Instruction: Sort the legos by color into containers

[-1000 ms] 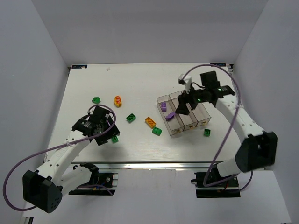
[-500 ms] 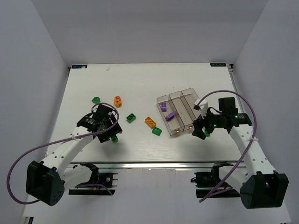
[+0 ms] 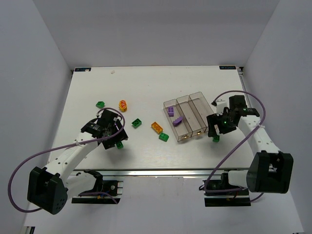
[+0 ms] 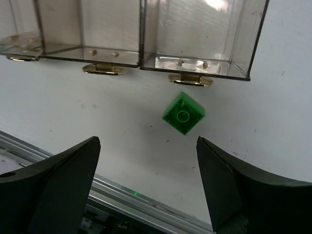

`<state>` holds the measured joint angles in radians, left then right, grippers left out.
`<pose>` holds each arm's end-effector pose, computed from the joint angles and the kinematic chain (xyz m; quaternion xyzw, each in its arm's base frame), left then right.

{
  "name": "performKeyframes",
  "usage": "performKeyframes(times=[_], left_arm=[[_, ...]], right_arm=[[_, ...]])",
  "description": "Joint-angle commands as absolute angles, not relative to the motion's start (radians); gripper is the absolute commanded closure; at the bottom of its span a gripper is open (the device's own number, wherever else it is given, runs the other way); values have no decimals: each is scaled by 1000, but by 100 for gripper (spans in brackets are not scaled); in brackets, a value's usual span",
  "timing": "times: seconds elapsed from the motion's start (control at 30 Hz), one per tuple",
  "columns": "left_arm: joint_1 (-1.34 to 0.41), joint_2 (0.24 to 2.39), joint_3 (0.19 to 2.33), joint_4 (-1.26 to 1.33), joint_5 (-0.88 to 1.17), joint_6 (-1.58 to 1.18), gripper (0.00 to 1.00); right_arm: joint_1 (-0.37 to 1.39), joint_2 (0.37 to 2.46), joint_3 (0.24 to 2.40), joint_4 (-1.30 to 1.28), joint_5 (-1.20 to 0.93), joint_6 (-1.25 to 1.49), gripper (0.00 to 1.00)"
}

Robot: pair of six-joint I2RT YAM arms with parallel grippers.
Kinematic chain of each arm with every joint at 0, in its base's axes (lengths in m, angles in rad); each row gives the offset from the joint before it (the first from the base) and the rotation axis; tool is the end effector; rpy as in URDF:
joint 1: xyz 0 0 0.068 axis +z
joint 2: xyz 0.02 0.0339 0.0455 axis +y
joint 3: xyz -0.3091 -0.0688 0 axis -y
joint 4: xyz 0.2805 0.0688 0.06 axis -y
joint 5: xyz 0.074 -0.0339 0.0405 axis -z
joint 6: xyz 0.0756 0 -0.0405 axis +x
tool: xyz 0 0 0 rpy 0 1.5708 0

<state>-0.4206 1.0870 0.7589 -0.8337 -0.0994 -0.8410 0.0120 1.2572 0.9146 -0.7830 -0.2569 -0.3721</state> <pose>0.2043 -0.0832 0.2166 -0.2139 0.9543 -0.0803 0.1925 0.2721 0.0225 0.2370 -0.2124 0.9441 0.0837 0.2378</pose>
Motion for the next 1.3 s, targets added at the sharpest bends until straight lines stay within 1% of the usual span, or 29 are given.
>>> performKeyframes(times=[0.0, 0.13, 0.47, 0.6, 0.83, 1.07, 1.27], left_arm=[[-419, 1062, 744, -831, -104, -831, 20], [-419, 1063, 749, -847, -104, -836, 20], [-419, 1066, 781, -894, -120, -856, 20], [-419, 1068, 787, -907, -127, -864, 20], [-419, 1063, 770, -897, -121, -887, 20], [-419, 1054, 767, -907, -123, -893, 20], [-419, 1052, 761, -907, -123, -891, 20]], right_arm=[[-20, 1288, 936, -772, -245, -272, 16], [-31, 1351, 919, -732, -171, -160, 21], [-34, 1436, 836, -597, -97, -55, 26], [-34, 1462, 825, -603, -94, -8, 27], [-34, 1480, 819, -611, -29, 66, 30], [-34, 1509, 836, -623, -31, 78, 34], [-34, 1522, 864, -626, -35, 81, 46]])
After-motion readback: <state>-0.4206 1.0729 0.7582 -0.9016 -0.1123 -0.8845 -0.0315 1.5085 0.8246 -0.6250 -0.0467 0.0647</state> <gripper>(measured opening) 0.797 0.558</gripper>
